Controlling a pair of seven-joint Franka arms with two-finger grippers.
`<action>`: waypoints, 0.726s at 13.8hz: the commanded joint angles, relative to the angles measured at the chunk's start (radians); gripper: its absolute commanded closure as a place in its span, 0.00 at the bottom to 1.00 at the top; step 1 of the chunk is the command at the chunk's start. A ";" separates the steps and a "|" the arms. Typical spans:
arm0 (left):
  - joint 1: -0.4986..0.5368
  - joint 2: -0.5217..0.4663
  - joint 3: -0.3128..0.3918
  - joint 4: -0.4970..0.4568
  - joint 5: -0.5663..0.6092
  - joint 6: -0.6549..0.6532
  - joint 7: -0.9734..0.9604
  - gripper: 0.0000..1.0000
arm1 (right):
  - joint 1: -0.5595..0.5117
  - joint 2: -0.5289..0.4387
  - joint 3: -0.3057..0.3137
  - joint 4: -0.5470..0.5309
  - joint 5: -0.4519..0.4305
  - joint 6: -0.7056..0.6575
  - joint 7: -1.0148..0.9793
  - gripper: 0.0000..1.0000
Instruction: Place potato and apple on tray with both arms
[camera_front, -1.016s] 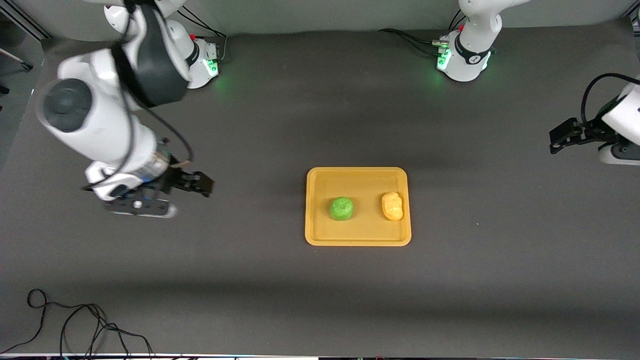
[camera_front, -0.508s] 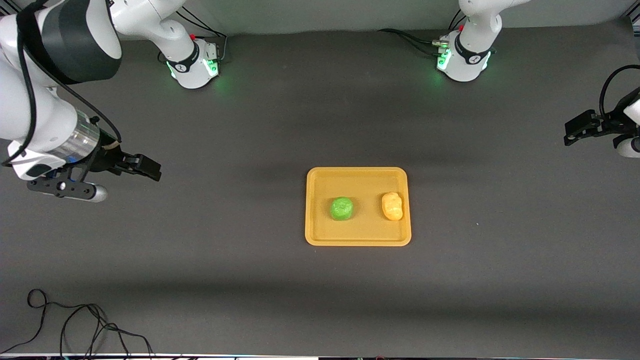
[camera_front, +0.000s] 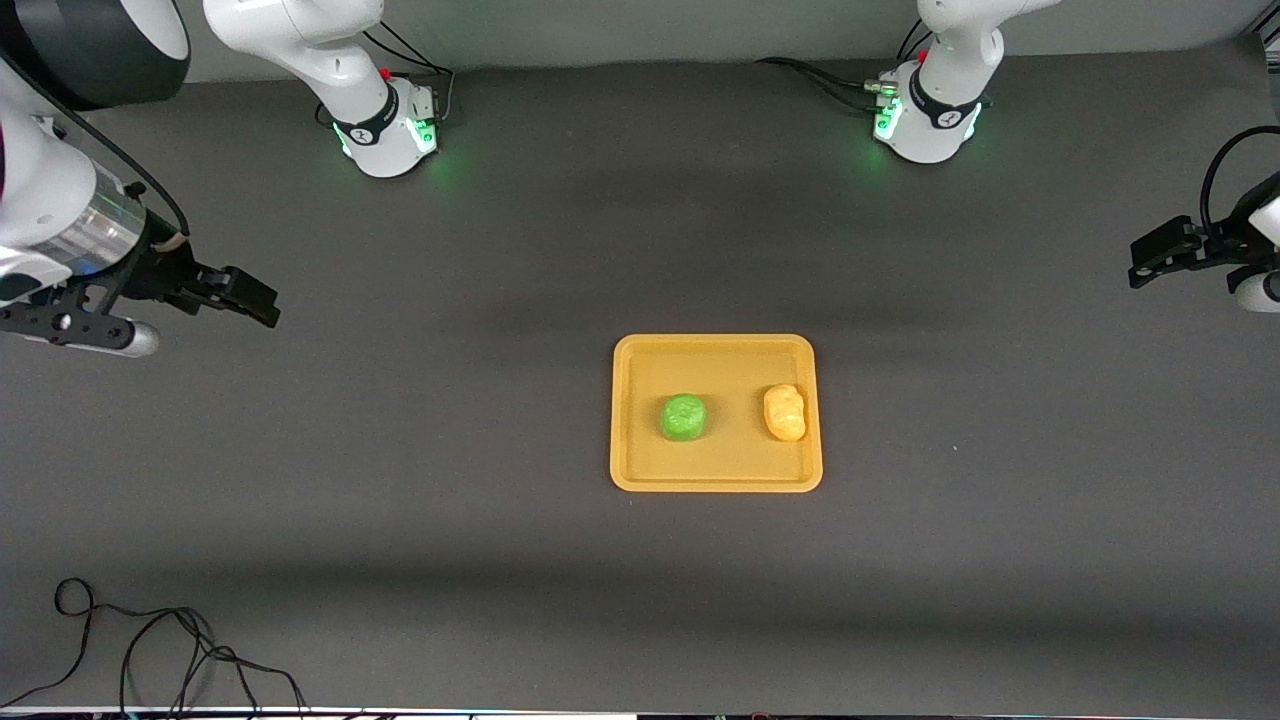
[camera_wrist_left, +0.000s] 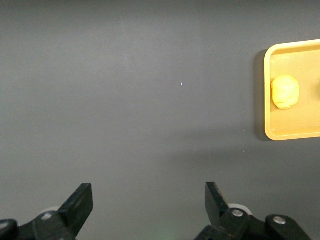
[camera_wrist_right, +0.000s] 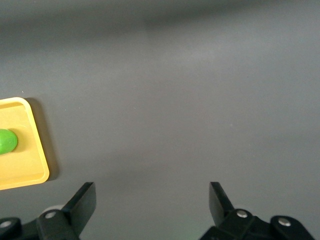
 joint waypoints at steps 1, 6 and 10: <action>-0.005 0.004 0.002 0.023 0.008 -0.022 0.013 0.00 | -0.192 -0.078 0.184 -0.097 -0.006 0.030 0.028 0.00; -0.005 0.002 0.002 0.023 0.008 -0.022 0.013 0.00 | -0.279 -0.071 0.219 -0.115 0.050 0.082 0.006 0.00; -0.006 0.001 0.002 0.023 0.008 -0.022 0.013 0.00 | -0.279 -0.075 0.217 -0.117 0.048 0.095 -0.015 0.00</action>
